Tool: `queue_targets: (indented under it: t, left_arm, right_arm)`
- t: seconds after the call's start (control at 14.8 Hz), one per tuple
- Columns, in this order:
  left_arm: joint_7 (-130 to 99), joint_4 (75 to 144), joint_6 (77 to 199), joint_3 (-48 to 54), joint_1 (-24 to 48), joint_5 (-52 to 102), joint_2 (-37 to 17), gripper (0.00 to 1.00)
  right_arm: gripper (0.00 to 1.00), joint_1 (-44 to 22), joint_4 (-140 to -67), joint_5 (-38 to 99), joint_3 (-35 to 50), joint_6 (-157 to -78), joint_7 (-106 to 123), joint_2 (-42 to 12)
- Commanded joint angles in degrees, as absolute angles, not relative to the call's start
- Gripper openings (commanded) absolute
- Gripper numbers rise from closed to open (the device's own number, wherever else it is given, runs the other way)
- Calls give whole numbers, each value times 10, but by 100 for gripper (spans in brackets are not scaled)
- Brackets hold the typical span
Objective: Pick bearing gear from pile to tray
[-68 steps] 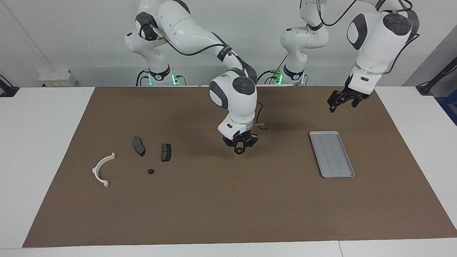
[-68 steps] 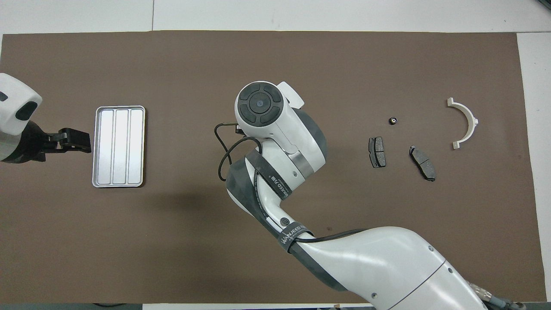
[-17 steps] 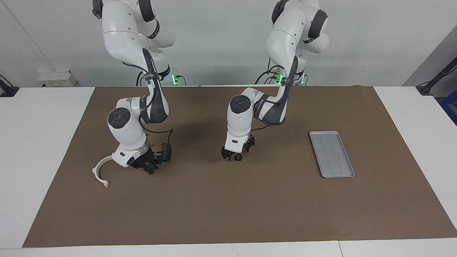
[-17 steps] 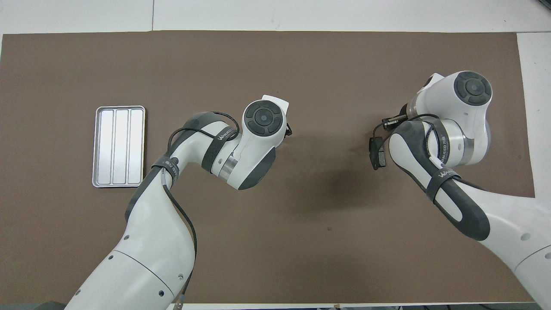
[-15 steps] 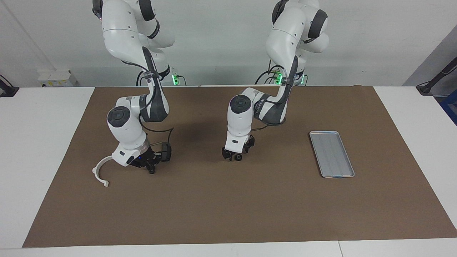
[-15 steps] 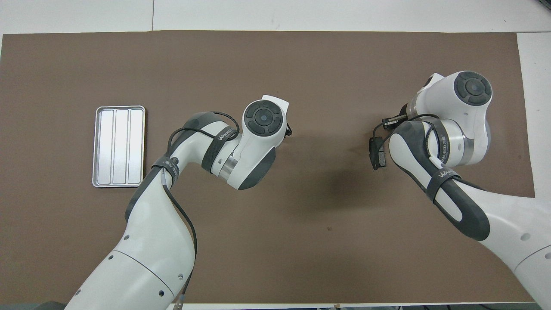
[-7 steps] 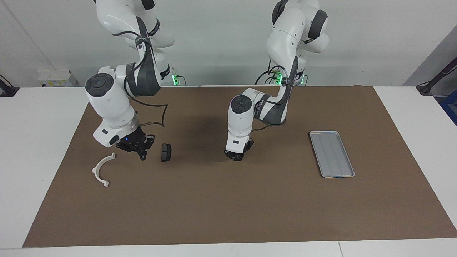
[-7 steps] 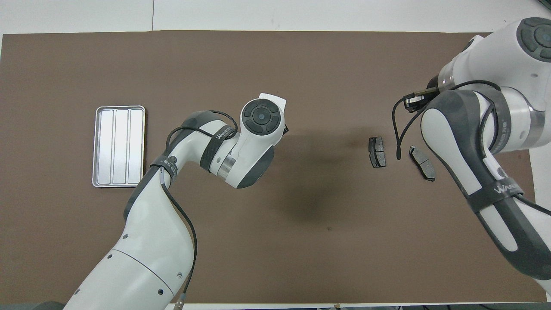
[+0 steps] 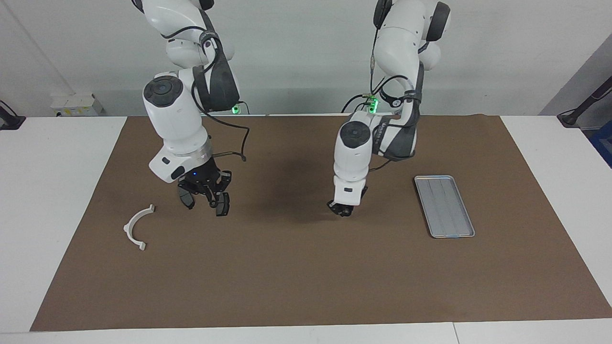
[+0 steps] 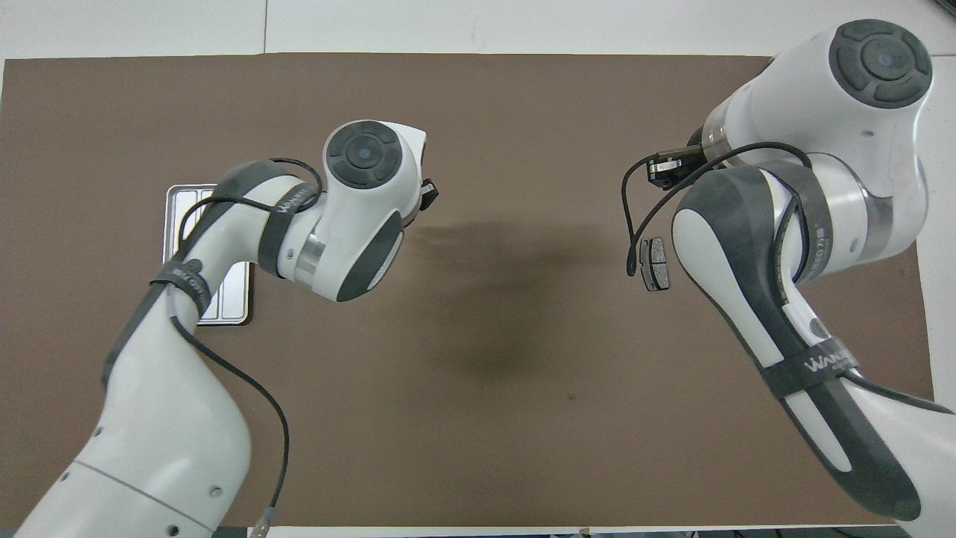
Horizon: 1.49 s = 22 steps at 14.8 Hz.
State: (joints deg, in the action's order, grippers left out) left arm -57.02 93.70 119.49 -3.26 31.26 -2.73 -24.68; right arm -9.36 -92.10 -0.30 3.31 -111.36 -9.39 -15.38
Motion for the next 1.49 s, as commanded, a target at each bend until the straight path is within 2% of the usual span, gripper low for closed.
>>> queue_targets:
  t: [0.0, 0.07, 0.34, 0.61, 0.88, 1.22, 1.42]
  left_arm:
    - [-480, 1069, 1187, -27, 255, -31, -116, 0]
    - [-440, 1097, 1188, -27, 236, -31, -95, 0]
    - [-233, 1111, 1170, -28, 142, -31, -88, 0]
    - [-103, 1144, 1193, -26, 49, -28, -76, 0]
    - [-76, 1207, 1249, -26, 33, -25, -62, 0]
    - [-76, 1256, 1288, -26, 33, -23, -50, 0]
    - [-76, 1273, 1315, -27, 32, -13, -52, 0]
  right_arm:
    - [0, -129, -925, 4, 35, -1105, -165, -141]
    - [0, -151, -926, 3, 35, -1106, -204, -141]
    - [0, -257, -926, -9, 35, -1127, -342, -148]
    - [0, -310, -929, -17, 35, -1194, -404, -195]
    - [0, -332, -930, -24, 35, -1246, -430, -236]
    - [0, -346, -931, -47, 35, -1306, -448, -288]
    - [0, -346, -939, -47, 35, -1331, -449, -301]
